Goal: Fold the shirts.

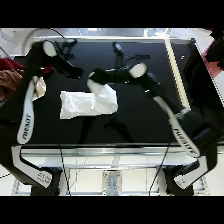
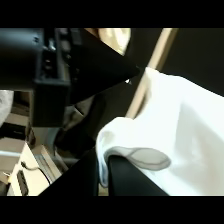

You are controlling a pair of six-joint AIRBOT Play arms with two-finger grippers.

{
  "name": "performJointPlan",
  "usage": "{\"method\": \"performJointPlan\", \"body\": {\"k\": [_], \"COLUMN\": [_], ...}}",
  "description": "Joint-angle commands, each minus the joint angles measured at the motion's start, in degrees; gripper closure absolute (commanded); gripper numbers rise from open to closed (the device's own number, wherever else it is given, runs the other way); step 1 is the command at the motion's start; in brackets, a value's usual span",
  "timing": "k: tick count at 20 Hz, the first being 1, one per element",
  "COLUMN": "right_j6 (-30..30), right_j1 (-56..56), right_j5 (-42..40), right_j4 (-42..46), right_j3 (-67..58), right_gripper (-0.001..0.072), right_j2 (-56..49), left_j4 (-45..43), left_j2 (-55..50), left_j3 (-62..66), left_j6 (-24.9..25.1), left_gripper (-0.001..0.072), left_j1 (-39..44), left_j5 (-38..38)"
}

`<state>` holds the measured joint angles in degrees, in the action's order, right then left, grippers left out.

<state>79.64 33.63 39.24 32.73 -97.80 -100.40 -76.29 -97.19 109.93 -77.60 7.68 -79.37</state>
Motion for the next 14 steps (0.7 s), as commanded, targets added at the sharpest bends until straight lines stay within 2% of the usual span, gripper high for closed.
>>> {"method": "performJointPlan", "body": {"k": [1, 2, 3, 4, 6, 9, 12, 14], "right_j6": [0.9, 0.9, 0.9, 0.9, 0.9, 0.8, 1.7, 5.5], "right_j1": [9.1, 10.8, 11.8, 12.1, 10.9, 5.1, -5.4, -12.3], "right_j5": [-13.7, -16.9, -18.8, -19.3, -17.0, -6.0, 16.7, 29.6], "right_j4": [-2.8, -2.9, -3.0, -2.9, -2.6, -0.3, 11.7, 19.5], "right_j3": [-5.6, -6.5, -6.6, -6.6, -7.1, -9.5, -12.5, -12.0], "right_gripper": [0.0683, 0.0552, 0.0352, 0.0213, 0.0213, 0.0213, 0.0228, 0.0228], "right_j2": [-8.3, -9.7, -10.2, -10.2, -10.1, -10.1, -10.1, -10.1], "left_j4": [-1.1, -1.1, -1.1, -1.1, -1.1, -1.0, -1.1, -1.1], "left_j2": [3.7, 3.9, 4.0, 4.0, 4.0, 4.0, 4.0, 4.0], "left_j3": [0.0, 0.0, 0.0, 0.0, 0.0, 0.0, 0.0, 0.0], "left_j6": [-0.1, -0.1, -0.1, -0.1, -0.1, -0.2, -0.1, -0.1], "left_gripper": [0.0697, 0.0697, 0.0697, 0.0697, 0.0697, 0.0697, 0.0697, 0.0697], "left_j1": [-5.2, -6.1, -7.0, -7.9, -9.2, -9.9, -9.9, -9.9], "left_j5": [-1.4, -1.8, -2.3, -2.7, -2.8, -2.8, -3.1, -2.9]}}
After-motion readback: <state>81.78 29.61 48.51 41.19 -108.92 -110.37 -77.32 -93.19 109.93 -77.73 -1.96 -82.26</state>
